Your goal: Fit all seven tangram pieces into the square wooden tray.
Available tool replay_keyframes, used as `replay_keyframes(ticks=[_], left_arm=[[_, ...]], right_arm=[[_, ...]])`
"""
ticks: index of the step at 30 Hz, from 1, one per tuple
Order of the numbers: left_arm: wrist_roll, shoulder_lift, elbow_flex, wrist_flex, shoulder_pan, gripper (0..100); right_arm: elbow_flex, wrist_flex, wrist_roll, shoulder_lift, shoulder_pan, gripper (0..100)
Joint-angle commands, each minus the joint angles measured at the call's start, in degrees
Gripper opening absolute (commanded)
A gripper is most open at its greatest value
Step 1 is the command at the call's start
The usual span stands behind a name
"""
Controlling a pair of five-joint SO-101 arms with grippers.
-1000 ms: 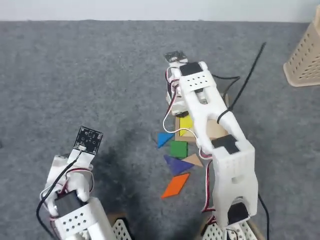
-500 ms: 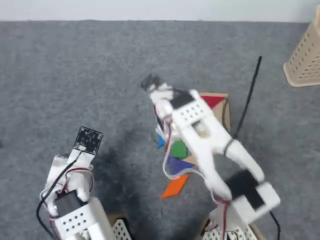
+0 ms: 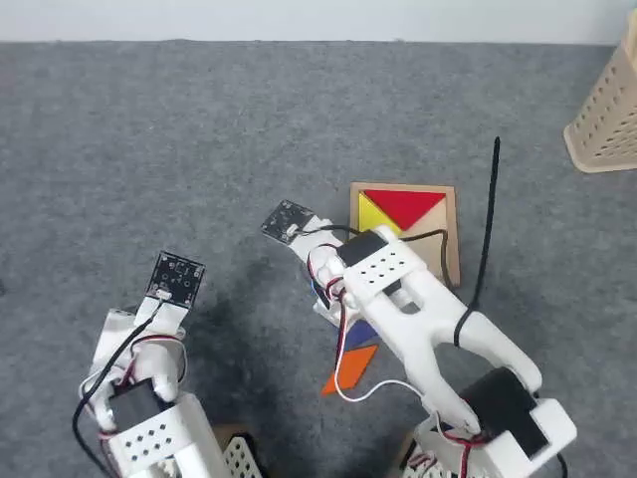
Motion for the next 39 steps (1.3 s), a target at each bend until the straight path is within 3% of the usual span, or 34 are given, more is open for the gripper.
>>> replay_keyframes(ticks=[1, 20, 27, 32, 39], left_arm=[[-0.9, 0.4, -0.2, 0.2, 0.0, 1], [-0.9, 0.4, -0.2, 0.2, 0.0, 1], [-0.9, 0.4, -0.2, 0.2, 0.0, 1], [-0.9, 0.4, -0.2, 0.2, 0.0, 1], [-0.9, 0.4, -0.2, 0.2, 0.0, 1]], right_arm=[[-0.4, -1.4, -1.6, -3.6, -0.7, 14.3], [2.2, 0.7, 1.6, -4.6, -0.2, 14.0], [5.6, 2.1, 1.7, -14.2, -0.3, 14.1], [9.5, 2.1, 8.2, -15.9, -0.7, 15.3], [12.6, 2.1, 11.3, -15.8, -4.0, 23.9]])
